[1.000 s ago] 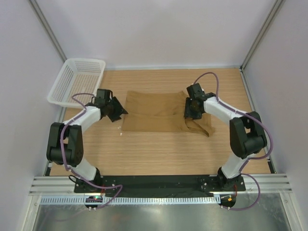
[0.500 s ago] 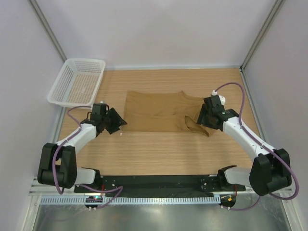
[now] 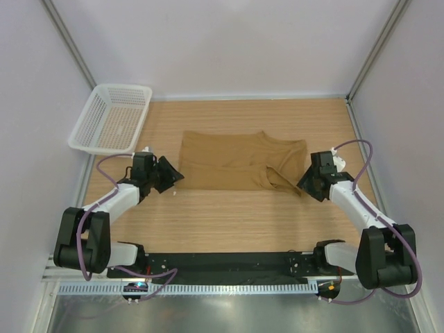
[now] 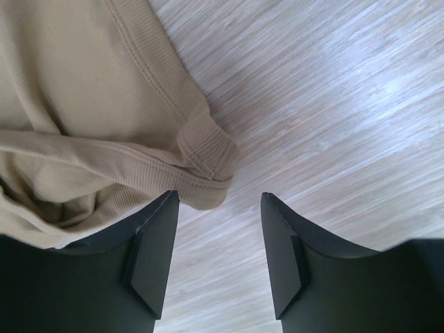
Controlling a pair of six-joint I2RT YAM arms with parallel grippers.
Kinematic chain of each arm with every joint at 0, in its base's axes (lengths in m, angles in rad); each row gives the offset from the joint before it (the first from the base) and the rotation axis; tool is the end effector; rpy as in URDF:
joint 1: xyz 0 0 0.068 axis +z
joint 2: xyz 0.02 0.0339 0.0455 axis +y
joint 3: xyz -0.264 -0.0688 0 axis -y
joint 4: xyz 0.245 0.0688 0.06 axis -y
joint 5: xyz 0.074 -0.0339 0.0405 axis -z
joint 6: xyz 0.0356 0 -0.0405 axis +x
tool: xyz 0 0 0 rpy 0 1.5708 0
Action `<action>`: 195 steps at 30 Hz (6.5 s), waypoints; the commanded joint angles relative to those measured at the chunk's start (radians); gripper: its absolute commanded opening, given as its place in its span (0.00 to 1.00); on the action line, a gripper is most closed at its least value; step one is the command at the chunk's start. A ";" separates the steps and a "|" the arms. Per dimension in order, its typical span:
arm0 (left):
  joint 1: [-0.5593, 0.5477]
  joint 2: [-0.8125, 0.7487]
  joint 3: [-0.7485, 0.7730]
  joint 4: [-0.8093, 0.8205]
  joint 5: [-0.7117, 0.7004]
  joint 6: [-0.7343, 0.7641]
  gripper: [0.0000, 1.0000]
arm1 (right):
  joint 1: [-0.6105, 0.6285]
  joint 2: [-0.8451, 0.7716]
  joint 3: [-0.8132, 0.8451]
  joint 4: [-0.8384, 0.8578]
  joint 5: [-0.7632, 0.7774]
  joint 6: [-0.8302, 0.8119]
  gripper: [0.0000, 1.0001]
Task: Fold and stack the tank tops
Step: Fold the tank top
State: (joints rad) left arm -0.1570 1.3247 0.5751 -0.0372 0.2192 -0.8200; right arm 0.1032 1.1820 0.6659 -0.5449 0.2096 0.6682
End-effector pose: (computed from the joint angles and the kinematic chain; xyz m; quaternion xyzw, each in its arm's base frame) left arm 0.2484 -0.0472 0.1695 -0.2595 0.8822 -0.2675 0.2879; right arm 0.2153 0.0149 0.1941 0.2936 0.9169 0.0005 0.2704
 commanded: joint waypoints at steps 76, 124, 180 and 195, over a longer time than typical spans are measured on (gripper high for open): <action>-0.050 0.110 0.031 -0.036 -0.023 0.061 0.00 | -0.186 -0.048 -0.107 0.540 -0.381 -0.107 0.65; 0.042 0.044 -0.008 -0.102 0.022 0.107 0.00 | 0.354 0.303 0.264 0.091 -0.027 -0.341 0.60; -0.013 -0.370 -0.109 -0.314 -0.104 0.047 0.73 | 0.382 0.047 0.060 0.010 0.010 -0.065 0.46; -0.009 -0.035 0.330 -0.262 -0.135 0.009 0.75 | 0.359 0.304 0.532 0.022 0.109 -0.217 0.55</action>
State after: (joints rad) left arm -0.1680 1.2171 0.8436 -0.3428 0.0841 -0.7906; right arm 0.4740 1.4170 1.1213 -0.5434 0.2802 0.4908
